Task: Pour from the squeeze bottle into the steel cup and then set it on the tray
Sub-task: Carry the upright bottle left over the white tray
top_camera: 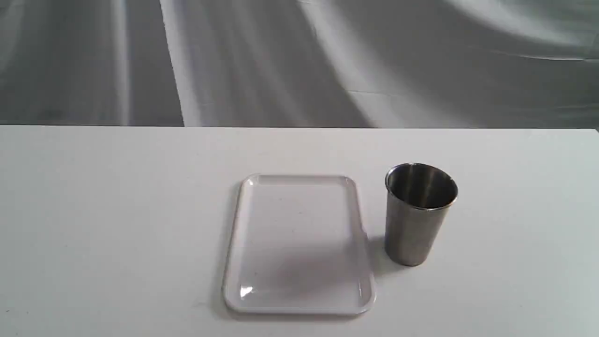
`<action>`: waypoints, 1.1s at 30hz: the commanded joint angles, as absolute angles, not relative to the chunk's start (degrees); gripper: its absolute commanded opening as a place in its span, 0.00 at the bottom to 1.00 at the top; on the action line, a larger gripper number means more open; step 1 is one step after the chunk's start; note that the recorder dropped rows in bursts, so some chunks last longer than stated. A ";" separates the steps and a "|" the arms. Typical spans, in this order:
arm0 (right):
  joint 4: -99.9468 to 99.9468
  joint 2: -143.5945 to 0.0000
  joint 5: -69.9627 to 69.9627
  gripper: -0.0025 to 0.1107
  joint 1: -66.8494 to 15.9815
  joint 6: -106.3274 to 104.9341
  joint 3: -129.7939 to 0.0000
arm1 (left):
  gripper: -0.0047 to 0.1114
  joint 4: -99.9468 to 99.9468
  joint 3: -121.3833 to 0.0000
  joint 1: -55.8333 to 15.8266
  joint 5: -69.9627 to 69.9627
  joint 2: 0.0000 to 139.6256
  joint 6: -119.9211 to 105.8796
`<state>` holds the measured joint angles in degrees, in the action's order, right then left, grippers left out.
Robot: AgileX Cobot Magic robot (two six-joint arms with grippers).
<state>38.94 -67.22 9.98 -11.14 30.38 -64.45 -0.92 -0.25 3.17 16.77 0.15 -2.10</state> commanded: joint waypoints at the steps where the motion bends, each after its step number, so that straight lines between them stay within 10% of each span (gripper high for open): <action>1: 26.23 -68.97 11.84 0.02 -14.33 13.80 -65.12 | 0.11 -1.08 0.00 2.71 16.28 0.00 -1.97; 33: 18.38 -75.59 24.52 0.02 -22.19 3.44 -52.46 | 0.11 -1.08 0.00 2.71 16.28 0.00 -2.06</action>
<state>19.17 -76.08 22.78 -22.05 2.89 -52.22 -0.92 -0.25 3.17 16.77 0.15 -2.10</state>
